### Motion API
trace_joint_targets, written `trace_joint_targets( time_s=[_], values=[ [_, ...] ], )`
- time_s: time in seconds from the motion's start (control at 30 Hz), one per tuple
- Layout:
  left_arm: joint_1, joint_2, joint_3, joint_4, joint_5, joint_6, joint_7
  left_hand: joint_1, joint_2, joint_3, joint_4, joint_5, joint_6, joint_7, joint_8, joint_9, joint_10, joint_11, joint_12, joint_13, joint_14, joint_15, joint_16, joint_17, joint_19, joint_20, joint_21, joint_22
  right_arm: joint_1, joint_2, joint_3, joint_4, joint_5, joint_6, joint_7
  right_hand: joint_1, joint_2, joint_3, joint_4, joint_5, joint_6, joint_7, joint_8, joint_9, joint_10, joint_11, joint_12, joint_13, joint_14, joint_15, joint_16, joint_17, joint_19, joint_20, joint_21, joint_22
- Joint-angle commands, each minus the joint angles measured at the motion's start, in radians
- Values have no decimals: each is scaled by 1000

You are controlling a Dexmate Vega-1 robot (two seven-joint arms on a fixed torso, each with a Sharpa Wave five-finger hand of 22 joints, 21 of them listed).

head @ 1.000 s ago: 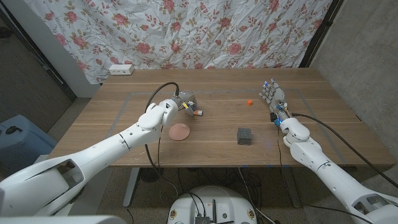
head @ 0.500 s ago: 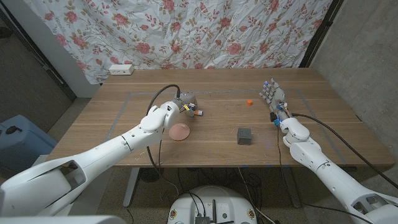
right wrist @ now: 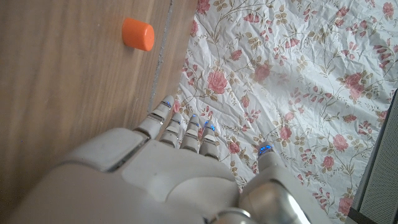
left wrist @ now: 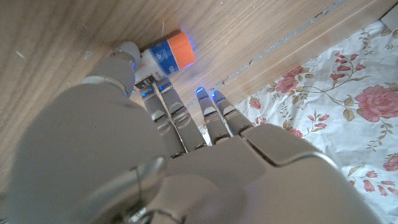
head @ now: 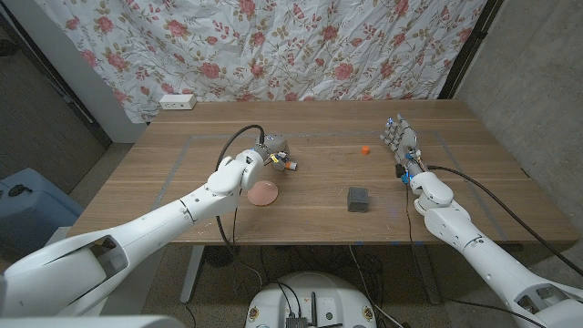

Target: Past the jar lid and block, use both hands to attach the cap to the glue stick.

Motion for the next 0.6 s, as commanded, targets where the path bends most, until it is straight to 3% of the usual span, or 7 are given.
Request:
trace_joint_targets(
  time_s=[0.03,0.6],
  values=[
    [3,2,9,5,7,4,10,2,28,-8,1,8,85,25,17,5,42,0,6,7,19,-132,-4,1,16,0,-1,1,-2,1,-2,-4,-2,-5,-5,-6,21,-1,-2,-4,10,3,7,2,4,-3,10,1,9,2,4,2,3,7,5,4],
    [6,21,-7,-40,33,17,1,-1,50,-21,5,8,119,37,12,9,110,-1,17,12,63,-130,6,7,31,4,0,1,-5,-3,-1,-12,-3,-6,-6,-7,23,-2,-1,-4,12,2,7,2,5,-1,10,2,9,2,5,2,5,8,5,4]
  ],
)
